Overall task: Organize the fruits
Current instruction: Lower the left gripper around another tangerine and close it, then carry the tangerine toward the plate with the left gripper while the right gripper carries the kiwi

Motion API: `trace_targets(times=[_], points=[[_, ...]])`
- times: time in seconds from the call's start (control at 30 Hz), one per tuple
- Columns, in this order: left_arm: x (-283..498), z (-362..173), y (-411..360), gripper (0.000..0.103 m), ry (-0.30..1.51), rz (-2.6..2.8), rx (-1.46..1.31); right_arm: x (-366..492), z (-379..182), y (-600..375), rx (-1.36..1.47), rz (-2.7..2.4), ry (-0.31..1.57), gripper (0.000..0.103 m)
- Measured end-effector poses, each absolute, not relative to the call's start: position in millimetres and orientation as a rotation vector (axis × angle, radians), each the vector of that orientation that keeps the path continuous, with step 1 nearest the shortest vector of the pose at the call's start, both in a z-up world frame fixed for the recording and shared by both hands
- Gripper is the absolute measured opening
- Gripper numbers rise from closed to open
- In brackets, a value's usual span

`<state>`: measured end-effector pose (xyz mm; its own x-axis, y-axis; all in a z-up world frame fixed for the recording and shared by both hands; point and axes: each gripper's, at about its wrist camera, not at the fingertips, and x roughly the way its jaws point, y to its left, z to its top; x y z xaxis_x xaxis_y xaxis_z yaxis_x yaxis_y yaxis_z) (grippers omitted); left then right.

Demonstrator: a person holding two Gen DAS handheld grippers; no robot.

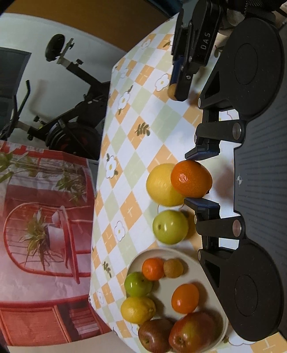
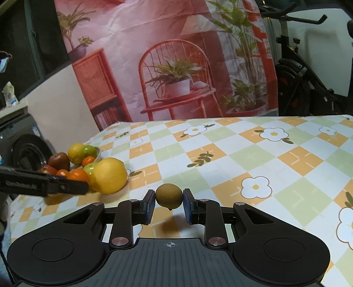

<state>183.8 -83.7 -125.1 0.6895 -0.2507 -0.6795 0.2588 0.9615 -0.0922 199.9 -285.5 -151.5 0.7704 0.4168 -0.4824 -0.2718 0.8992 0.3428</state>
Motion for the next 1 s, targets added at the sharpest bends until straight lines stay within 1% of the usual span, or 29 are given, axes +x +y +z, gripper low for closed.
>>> trace_targets(times=[0.3, 0.53, 0.77, 0.83, 1.0], points=[[179.8, -120.1, -57.3, 0.038, 0.728, -0.272, -0.061, 203.8, -143.9, -275.0, 0.220, 0.344, 0.612, 0.025], [186.2, -109.6, -28.0, 0.038, 0.684, -0.261, -0.078, 219.5, -117.0, -249.7, 0.159, 0.382, 0.596, 0.025], [211.9, -74.7, 25.9, 0.038, 0.622, -0.229, -0.045, 256.7, -79.5, -201.2, 0.080, 0.463, 0.555, 0.025], [220.6, -67.4, 41.4, 0.038, 0.625, -0.233, -0.032, 267.1, -70.0, -182.7, 0.057, 0.496, 0.543, 0.025], [238.0, -61.0, 57.2, 0.038, 0.671, -0.284, 0.099, 287.8, -60.7, -132.2, -0.025, 0.567, 0.557, 0.025]])
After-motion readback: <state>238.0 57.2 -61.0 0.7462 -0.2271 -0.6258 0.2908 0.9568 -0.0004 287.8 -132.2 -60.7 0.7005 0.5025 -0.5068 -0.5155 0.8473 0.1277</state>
